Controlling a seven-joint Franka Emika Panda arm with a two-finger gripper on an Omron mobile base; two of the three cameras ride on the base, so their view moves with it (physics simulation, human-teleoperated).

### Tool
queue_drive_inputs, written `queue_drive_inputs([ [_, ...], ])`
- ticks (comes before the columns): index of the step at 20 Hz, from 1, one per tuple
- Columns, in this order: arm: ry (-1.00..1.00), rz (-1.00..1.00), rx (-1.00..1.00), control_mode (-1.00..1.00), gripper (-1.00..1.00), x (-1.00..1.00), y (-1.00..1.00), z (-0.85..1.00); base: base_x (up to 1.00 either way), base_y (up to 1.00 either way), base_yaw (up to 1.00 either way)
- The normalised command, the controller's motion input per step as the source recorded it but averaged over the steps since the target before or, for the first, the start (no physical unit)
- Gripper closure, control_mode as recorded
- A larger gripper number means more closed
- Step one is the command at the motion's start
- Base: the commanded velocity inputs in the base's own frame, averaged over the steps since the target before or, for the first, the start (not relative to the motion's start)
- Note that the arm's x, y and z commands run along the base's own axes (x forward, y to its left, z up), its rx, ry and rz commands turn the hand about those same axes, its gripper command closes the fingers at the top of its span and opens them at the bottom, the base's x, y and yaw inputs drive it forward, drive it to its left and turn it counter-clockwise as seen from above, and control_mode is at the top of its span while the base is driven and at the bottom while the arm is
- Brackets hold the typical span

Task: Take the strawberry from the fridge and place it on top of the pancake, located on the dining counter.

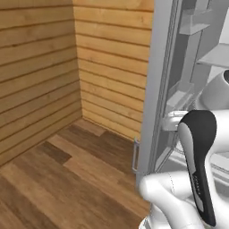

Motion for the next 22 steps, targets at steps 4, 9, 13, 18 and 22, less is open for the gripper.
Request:
queue_drive_inputs([
  [4, 0.0, 0.0, 0.0, 1.0, 1.0, 0.0, 0.0, 0.0, -0.86, 0.96, 0.67],
  [9, 0.0, 0.0, 0.0, 1.0, 1.0, 0.0, 0.0, 0.0, -0.77, 1.0, 0.68],
  [13, 0.0, 0.0, 0.0, 1.0, 1.0, 0.0, 0.0, 0.0, -0.32, 1.0, 0.67],
  [18, 0.0, 0.0, 0.0, 1.0, 1.0, 0.0, 0.0, 0.0, 0.41, 0.88, 0.48],
  [22, 0.0, 0.0, 0.0, 1.0, 1.0, 0.0, 0.0, 0.0, 1.0, 0.06, 0.19],
])
